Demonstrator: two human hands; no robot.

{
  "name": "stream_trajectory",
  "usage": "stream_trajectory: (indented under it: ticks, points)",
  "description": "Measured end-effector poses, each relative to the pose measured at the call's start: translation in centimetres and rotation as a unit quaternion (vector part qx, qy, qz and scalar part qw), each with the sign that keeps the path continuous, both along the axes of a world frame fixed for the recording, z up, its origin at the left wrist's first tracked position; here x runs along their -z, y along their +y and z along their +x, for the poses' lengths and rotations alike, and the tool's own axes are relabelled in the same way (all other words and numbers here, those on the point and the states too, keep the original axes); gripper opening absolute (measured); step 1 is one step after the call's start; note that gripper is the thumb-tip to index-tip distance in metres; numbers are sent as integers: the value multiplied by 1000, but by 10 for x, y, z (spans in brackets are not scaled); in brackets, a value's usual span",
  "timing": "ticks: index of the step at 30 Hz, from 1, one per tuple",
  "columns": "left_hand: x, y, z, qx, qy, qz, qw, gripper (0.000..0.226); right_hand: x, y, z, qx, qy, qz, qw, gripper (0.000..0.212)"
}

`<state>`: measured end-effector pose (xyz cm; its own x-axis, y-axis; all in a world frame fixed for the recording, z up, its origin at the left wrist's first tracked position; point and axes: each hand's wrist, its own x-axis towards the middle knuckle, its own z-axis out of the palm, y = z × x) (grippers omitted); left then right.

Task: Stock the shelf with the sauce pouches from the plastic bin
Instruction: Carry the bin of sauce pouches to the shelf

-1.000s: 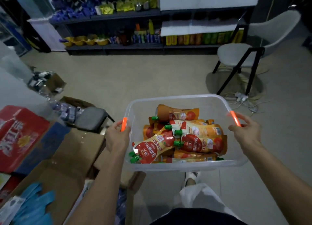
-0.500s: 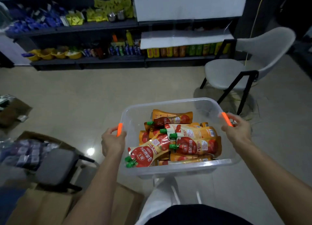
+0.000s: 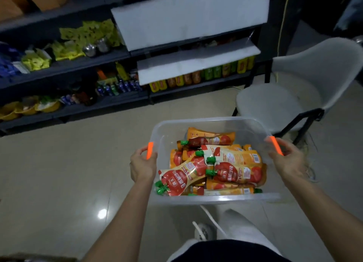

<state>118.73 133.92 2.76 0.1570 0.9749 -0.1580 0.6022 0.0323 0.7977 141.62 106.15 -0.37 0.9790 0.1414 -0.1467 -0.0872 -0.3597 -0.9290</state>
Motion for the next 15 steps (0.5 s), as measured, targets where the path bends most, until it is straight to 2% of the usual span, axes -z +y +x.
stream_trajectory:
  ticks: [2,5,9,15]
  points:
    - [0,39,43,24,6,13,1000,31,6,25,32,18,-3,-6,1000,34]
    - [2,90,111,53,-1,11,999,33,20,60,84,57,5,-27,998,28]
    - [11,144,205,91,-5,8,996,35,26,107,152,134,21,-44,990,33]
    - [18,211,359,174,2,-8,985,34,30,148,246,218,50,-29,974,30]
